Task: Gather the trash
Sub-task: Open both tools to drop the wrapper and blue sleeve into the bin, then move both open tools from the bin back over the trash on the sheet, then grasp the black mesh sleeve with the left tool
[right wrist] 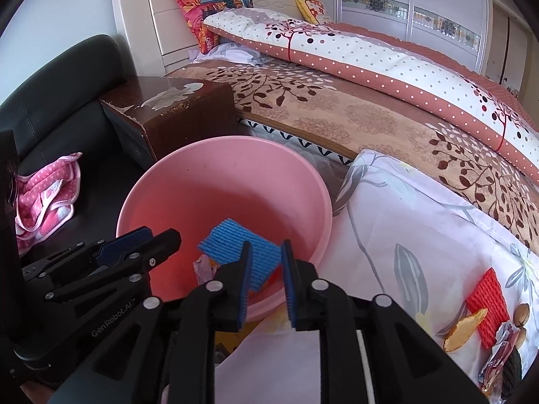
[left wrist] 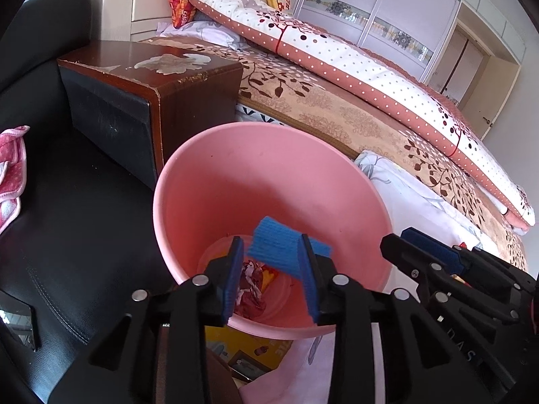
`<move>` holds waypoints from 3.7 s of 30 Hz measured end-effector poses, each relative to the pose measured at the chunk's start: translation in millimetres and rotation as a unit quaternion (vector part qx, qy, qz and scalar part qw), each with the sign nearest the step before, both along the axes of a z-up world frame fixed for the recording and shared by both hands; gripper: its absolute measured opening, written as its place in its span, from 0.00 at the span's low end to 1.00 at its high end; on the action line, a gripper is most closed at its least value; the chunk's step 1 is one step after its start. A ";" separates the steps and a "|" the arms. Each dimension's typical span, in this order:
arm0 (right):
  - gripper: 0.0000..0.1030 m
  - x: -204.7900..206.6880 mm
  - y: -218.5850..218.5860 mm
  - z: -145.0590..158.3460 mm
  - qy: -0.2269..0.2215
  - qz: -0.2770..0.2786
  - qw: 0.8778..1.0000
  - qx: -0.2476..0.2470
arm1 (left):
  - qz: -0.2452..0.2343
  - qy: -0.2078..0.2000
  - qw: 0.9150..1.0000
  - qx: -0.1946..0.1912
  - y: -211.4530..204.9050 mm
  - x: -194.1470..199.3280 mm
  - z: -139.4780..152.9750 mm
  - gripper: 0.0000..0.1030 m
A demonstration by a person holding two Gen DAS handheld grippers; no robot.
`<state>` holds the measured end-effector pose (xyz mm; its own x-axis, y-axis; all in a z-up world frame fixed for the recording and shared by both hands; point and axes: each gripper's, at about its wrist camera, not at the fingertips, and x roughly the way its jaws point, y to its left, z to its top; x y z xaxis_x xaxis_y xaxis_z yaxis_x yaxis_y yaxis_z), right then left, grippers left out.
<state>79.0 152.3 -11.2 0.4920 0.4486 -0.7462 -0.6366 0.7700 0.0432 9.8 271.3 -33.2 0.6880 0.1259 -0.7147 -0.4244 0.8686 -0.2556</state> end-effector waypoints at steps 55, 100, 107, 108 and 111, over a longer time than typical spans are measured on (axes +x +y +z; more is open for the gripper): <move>0.32 -38.1 -61.0 15.3 -0.015 -0.029 0.999 0.025 | 0.000 -0.031 0.995 0.092 -49.7 -22.1 41.7 0.32; 0.40 -33.7 -313.8 5.8 -0.003 -0.263 0.962 0.070 | -0.258 -0.013 0.959 0.114 -229.5 40.8 17.9 0.32; 0.40 -30.6 -360.9 0.1 0.004 -0.313 0.947 0.074 | -0.315 -0.010 0.944 0.095 -259.0 52.8 11.1 0.32; 0.40 -29.6 -366.6 -2.2 0.009 -0.319 0.945 0.076 | -0.326 -0.008 0.942 0.085 -263.0 54.7 10.4 0.32; 0.40 -29.2 -378.6 -7.2 0.023 -0.332 0.939 0.085 | -0.357 -0.003 0.932 0.063 -278.7 57.5 10.5 0.32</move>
